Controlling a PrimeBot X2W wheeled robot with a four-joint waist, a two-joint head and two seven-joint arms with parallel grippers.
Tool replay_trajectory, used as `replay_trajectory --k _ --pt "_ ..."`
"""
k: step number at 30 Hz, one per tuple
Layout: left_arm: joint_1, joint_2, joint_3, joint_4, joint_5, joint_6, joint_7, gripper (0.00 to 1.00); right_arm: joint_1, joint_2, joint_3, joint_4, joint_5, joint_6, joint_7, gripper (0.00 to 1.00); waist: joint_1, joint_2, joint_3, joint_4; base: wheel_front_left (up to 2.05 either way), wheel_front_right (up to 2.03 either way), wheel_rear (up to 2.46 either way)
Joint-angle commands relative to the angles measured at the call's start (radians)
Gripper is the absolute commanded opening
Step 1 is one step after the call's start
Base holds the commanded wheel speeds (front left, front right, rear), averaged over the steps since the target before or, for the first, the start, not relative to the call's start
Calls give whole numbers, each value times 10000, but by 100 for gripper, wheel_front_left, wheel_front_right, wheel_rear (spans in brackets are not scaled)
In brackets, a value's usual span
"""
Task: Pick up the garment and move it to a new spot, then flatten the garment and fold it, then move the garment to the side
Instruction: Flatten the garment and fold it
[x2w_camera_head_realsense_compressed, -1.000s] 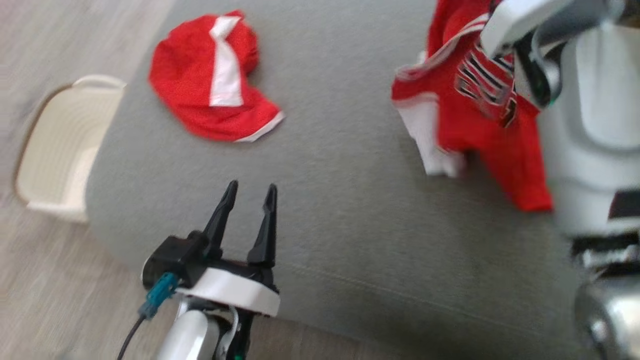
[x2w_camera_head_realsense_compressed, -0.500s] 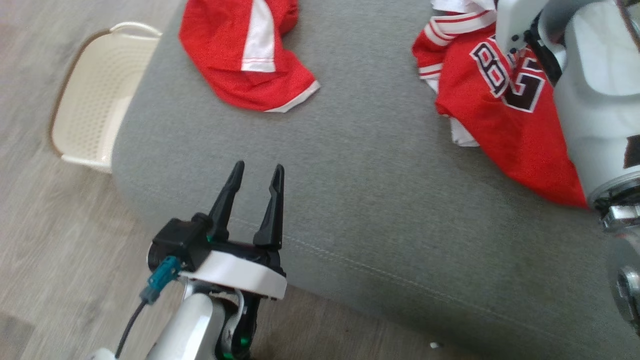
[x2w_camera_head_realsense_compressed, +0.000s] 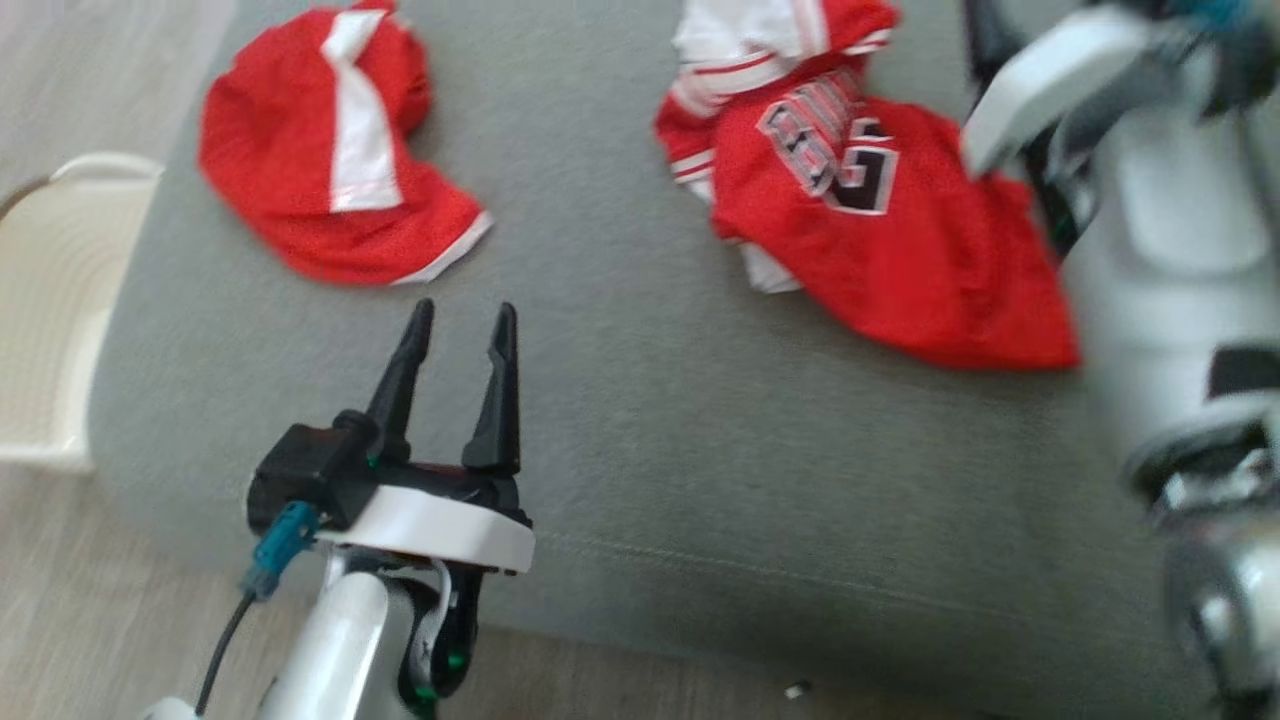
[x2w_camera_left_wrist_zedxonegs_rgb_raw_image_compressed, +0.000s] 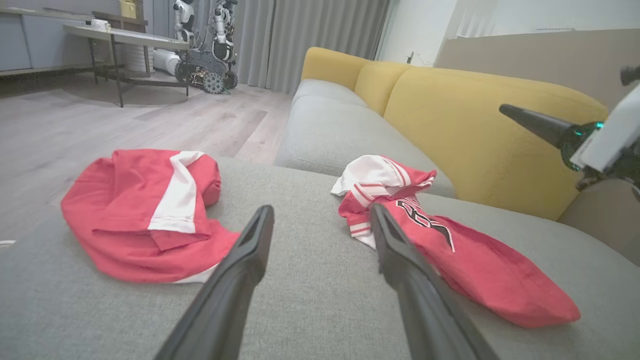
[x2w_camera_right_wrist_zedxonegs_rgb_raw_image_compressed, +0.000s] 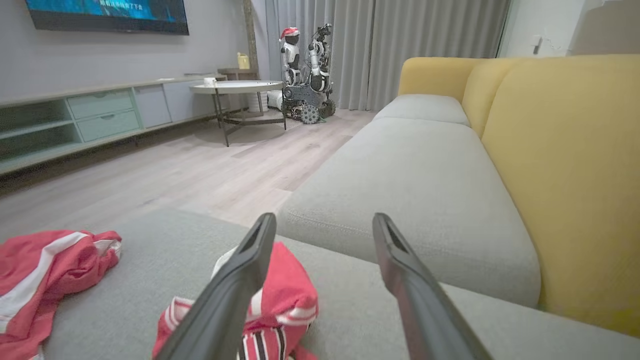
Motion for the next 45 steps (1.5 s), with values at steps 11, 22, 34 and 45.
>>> replay_trajectory --k 11,22,34,45 --pt "50 35 969 -541 138 108 -61 100 4336 764 -182 -4512 1893 69 -270 100 0 0 -1116 -1815 0 0 0" --pt "397 35 979 -304 224 -11 -61 100 8104 952 -302 -7850 2418 69 -126 100 0 0 -1089 -2414 0 0 0" --pt "61 35 743 -227 336 -161 -61 100 7870 956 -752 -7470 3654 69 1014 100 0 0 -195 -1809 0 0 0" --pt "-319 35 659 -211 360 -190 -61 100 6477 957 -1396 -4731 4439 69 1232 100 0 0 570 -1081 0 0 0"
